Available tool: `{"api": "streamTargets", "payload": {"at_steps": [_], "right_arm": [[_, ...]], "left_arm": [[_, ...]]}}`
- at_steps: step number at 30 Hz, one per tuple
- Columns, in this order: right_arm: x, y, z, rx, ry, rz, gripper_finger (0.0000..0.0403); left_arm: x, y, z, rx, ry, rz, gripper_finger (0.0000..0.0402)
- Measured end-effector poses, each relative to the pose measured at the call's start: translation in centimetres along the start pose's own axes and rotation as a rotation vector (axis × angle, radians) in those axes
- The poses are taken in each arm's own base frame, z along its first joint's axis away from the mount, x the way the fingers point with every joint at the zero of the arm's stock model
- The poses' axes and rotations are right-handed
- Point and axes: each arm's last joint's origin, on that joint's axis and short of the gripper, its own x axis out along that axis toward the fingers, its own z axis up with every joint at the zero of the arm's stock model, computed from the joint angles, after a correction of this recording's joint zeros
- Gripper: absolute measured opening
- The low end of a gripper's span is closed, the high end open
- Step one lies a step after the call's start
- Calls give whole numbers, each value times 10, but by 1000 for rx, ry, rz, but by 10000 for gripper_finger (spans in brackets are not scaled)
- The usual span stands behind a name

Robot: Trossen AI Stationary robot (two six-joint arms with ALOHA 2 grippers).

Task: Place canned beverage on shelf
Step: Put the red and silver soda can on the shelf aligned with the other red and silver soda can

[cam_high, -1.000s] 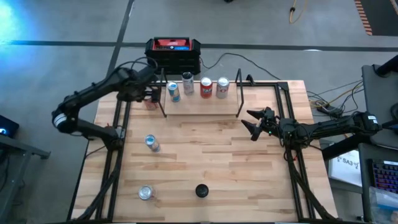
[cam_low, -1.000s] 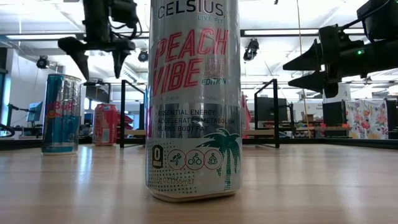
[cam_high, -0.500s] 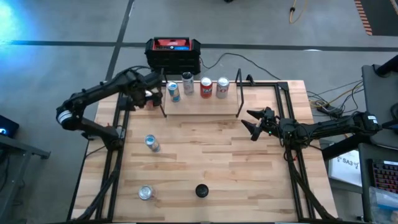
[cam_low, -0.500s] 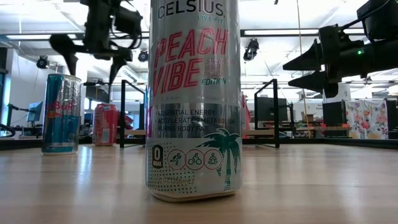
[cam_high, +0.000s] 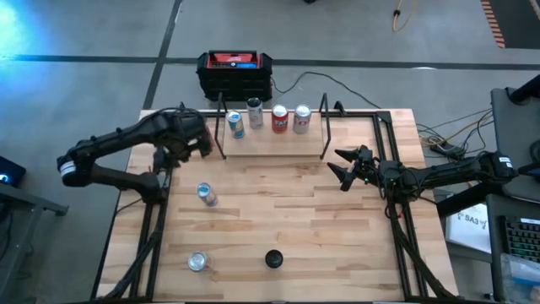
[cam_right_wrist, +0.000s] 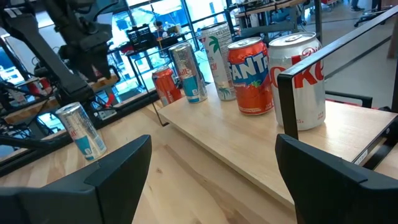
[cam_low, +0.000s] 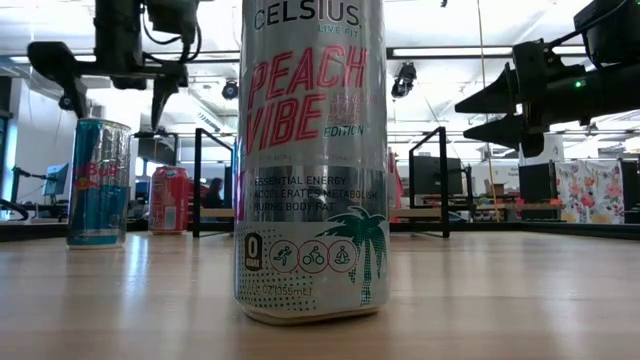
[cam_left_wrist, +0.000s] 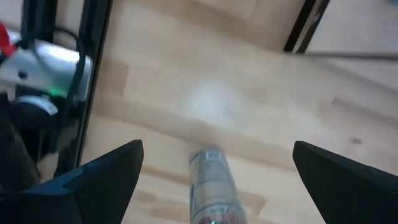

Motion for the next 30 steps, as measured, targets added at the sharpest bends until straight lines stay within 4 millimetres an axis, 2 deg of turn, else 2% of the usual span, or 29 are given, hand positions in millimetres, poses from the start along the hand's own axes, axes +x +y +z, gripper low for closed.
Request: {"api": "streamTargets", "payload": {"at_steps": [6, 13, 17, 21, 30], "right_arm": [[0, 0, 0, 0, 0, 0, 327], [0, 0, 0, 0, 0, 0, 327], [0, 0, 0, 0, 0, 0, 327], [0, 0, 0, 0, 0, 0, 327], [0, 0, 0, 0, 0, 0, 327]], "left_arm": [[-3, 2, -16, 2, 47, -20, 398], [-19, 3, -39, 15, 11, -25, 398], [-30, 5, -59, -6, 20, -21, 398], [-36, 8, -89, -5, 3, -16, 398], [-43, 30, -177, -67, -17, 40, 398]]}}
